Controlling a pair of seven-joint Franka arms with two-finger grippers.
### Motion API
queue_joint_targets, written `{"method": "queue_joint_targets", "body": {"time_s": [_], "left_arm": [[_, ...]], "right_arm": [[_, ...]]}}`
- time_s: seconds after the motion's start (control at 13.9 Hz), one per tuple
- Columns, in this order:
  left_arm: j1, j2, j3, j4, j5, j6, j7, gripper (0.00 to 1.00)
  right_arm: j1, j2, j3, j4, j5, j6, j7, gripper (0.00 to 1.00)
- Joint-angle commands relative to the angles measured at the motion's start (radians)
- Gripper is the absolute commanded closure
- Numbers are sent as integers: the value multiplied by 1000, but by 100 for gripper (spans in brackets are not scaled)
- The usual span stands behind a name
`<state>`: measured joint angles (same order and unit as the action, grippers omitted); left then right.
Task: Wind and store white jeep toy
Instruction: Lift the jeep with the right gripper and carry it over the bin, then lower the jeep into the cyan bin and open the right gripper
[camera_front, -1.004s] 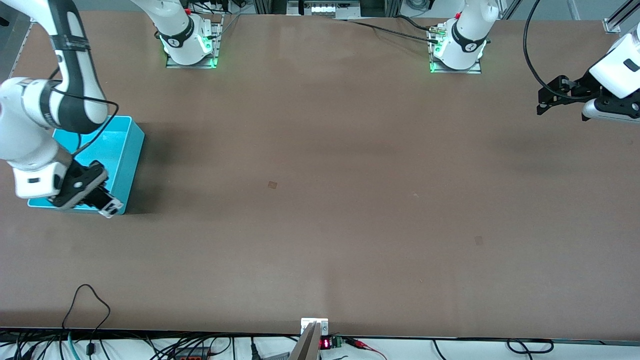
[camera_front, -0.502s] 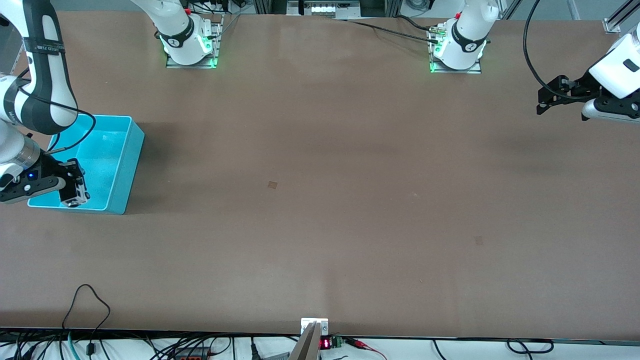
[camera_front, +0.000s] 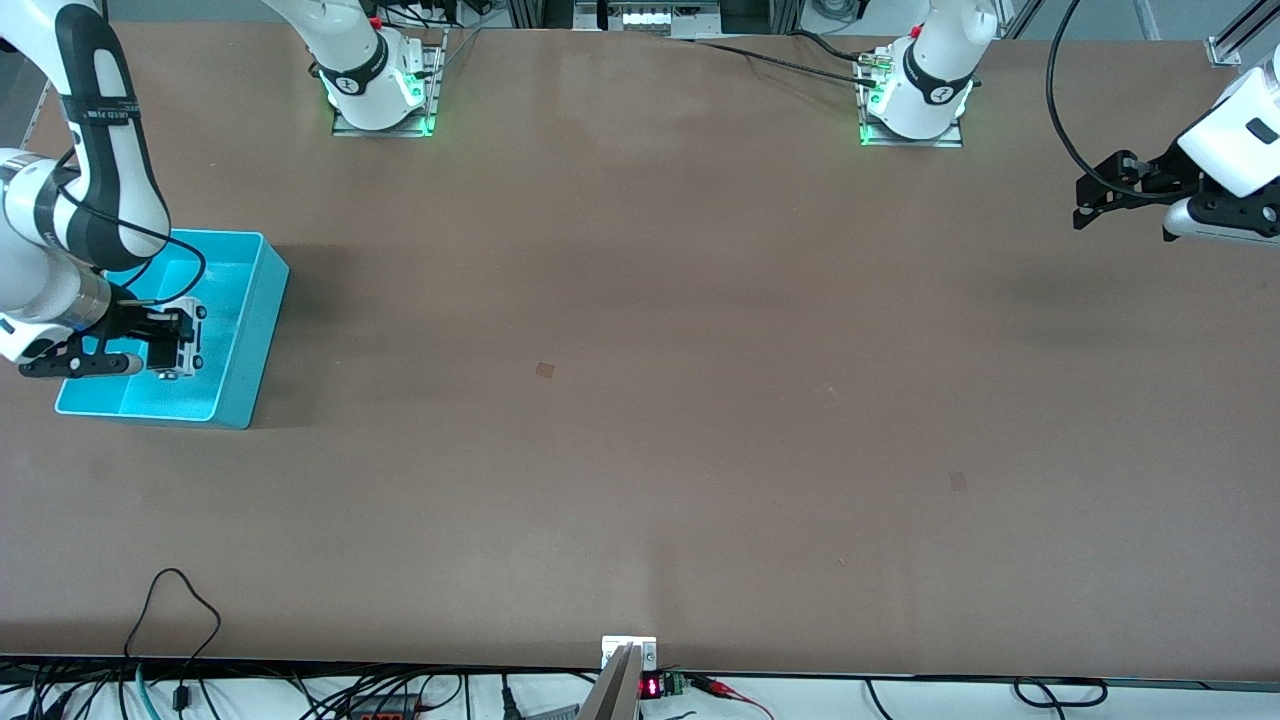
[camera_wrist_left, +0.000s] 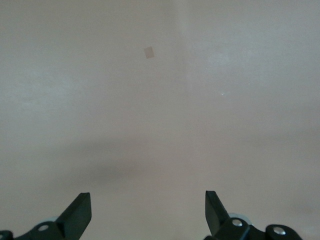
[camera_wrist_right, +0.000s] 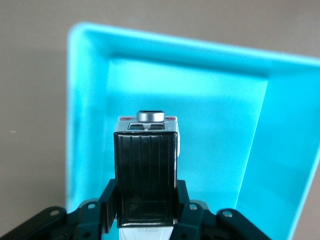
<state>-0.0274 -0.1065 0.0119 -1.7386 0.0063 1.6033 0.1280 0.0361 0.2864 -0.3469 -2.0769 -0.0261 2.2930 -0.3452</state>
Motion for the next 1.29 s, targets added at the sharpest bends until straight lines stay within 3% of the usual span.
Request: {"method": "queue_joint_targets", "body": {"time_s": [0.0,0.22,0.5,0.57,0.65,0.93,1.22], "left_arm": [[1,16,0,33,-3,-23,21,0],[1,16,0,33,-5,-23,21,0],[1,16,0,33,-5,-23,21,0],[1,16,0,33,-5,-23,21,0],[1,16,0,33,-3,-23,21,0],[1,16,0,33,-5,-23,21,0],[1,16,0,33,-3,-23,21,0]], "right_arm": [[-25,-27,5,-132,-18,138,22,99],[-53,-21,6,-227,-18,265,9,98],[-71,0,6,-255,-18,315,5,93],[-71,0,6,-255,-18,310,3,86],[-71,0,8,-253,-18,309,5,71],[-70,-10,9,-244,-18,307,9,4],[-61,-71,19,-172,-15,203,-27,0]]}}
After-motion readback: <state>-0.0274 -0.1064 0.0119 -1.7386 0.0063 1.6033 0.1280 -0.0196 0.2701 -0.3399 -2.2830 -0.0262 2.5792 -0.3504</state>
